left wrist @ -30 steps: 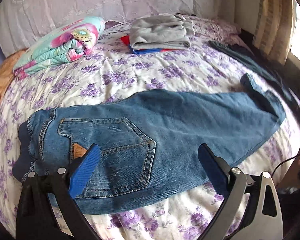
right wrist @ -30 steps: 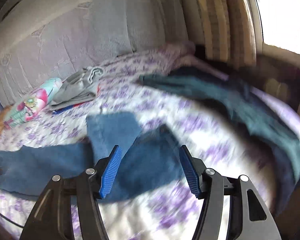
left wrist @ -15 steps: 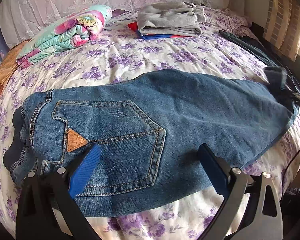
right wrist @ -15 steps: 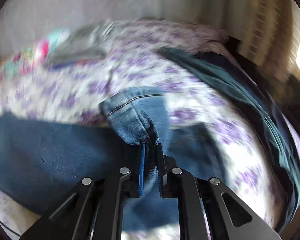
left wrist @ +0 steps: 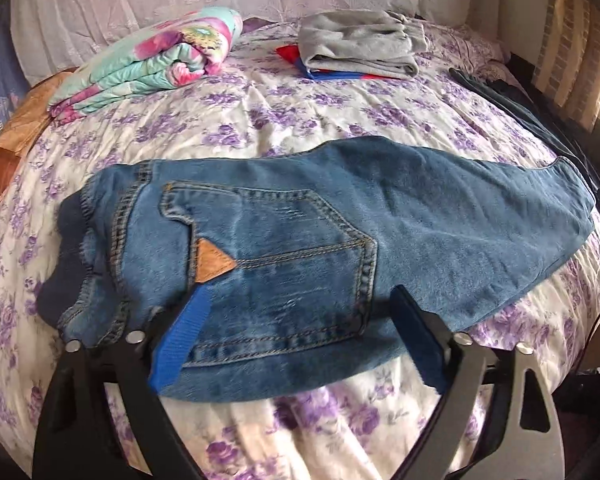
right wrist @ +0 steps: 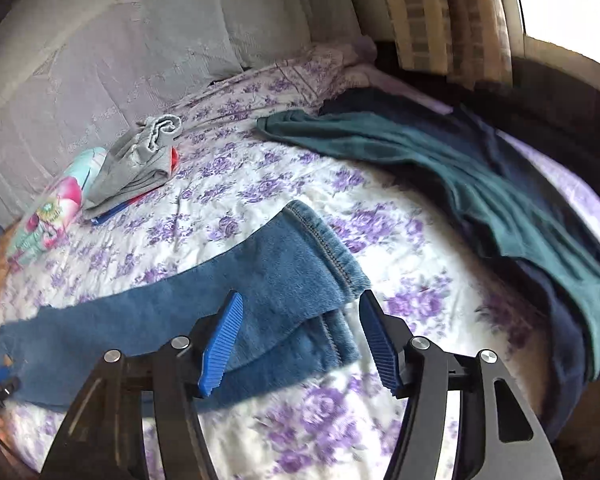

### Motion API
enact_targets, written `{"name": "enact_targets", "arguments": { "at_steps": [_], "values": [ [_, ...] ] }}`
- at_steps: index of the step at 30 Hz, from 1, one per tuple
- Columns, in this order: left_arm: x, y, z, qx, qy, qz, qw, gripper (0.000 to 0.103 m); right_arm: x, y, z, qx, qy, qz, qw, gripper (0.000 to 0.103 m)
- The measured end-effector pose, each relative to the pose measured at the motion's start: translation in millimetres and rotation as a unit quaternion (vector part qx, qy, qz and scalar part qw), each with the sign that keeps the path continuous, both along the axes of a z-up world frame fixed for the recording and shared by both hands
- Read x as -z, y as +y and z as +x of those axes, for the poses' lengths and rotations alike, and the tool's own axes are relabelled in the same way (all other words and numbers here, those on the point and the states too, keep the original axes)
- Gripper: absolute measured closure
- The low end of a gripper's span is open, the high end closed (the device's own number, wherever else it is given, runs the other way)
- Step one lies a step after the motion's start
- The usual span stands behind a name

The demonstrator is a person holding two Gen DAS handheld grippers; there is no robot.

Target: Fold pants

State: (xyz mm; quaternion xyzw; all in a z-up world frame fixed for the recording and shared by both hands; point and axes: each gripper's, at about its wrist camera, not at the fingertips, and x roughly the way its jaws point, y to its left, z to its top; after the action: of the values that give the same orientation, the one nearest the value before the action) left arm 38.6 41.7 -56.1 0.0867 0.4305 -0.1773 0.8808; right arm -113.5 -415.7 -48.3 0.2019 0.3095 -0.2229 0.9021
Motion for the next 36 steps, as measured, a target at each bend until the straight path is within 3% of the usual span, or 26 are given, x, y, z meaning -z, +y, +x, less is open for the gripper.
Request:
{"name": "enact_targets", "arguments": {
  "at_steps": [2,4,6,10,14,18,21,23,24,25,27,31,32,34,36],
  "values": [
    [-3.7,0.7,-8.1,-0.006,-0.011,0.006,0.9999,0.018,5.9,-6.6,2.3,-0.004,0.004,0.057,0.998,0.042],
    [-14.5,6.9,-20.0,-0.01,-0.028,-0.001,0.9996,0.016,15.3,0.0,5.6,-0.045,-0.001,0.128,0.991,0.042],
    [-28.9,22.5,-31.1,-0.021,-0.042,-0.018,0.9987,0.013,20.3,17.4,8.9,-0.086,-0.001,0.16,0.983,0.042],
    [-46.8,73.7,-43.2,-0.083,-0.046,-0.054,0.994,0.008,21.7,45.3,14.0,-0.116,-0.006,0.145,0.983,0.042],
    [-35.8,108.0,-33.9,-0.137,-0.01,-0.097,0.9857,0.008,26.5,53.7,21.1,-0.114,-0.004,0.129,0.985,0.042],
    [-24.8,109.2,-17.3,-0.148,0.022,-0.155,0.9765,0.008,26.6,54.5,21.5,-0.114,-0.003,0.122,0.986,0.042],
    [-15.5,99.0,-2.9,-0.149,0.034,-0.158,0.9756,0.009,26.7,49.6,16.5,-0.109,-0.005,0.121,0.987,0.042],
    [-10.3,101.1,2.0,-0.162,0.043,-0.168,0.9715,0.023,25.4,46.9,11.5,-0.105,-0.009,0.114,0.988,0.042],
    [-7.6,103.5,6.1,-0.167,0.05,-0.179,0.9683,0.043,24.9,46.1,9.4,-0.104,-0.01,0.11,0.988,0.042],
    [-6.5,105.5,8.5,-0.166,0.053,-0.185,0.9672,0.054,25.2,45.4,8.2,-0.104,-0.01,0.107,0.989,0.042],
    [-8.4,111.2,9.3,-0.169,0.048,-0.196,0.9647,0.064,27.4,44.2,6.6,-0.105,-0.007,0.106,0.989,0.043],
    [-10.0,110.0,12.6,-0.167,0.049,-0.194,0.9654,0.064,31.5,42.8,8.2,-0.104,-0.001,0.104,0.989,0.043],
    [-7.6,108.7,15.9,-0.168,0.053,-0.192,0.9655,0.06,32.2,43.1,8.8,-0.104,0.0,0.101,0.989,0.043],
    [1.5,104.1,23.0,-0.161,0.07,-0.197,0.9646,0.036,32.4,44.5,9.8,-0.104,0.001,0.093,0.99,0.043],
    [3.8,97.1,26.3,-0.162,0.062,-0.188,0.9667,0.036,32.5,46.4,11.1,-0.104,0.002,0.085,0.991,0.043]
  ]
}}
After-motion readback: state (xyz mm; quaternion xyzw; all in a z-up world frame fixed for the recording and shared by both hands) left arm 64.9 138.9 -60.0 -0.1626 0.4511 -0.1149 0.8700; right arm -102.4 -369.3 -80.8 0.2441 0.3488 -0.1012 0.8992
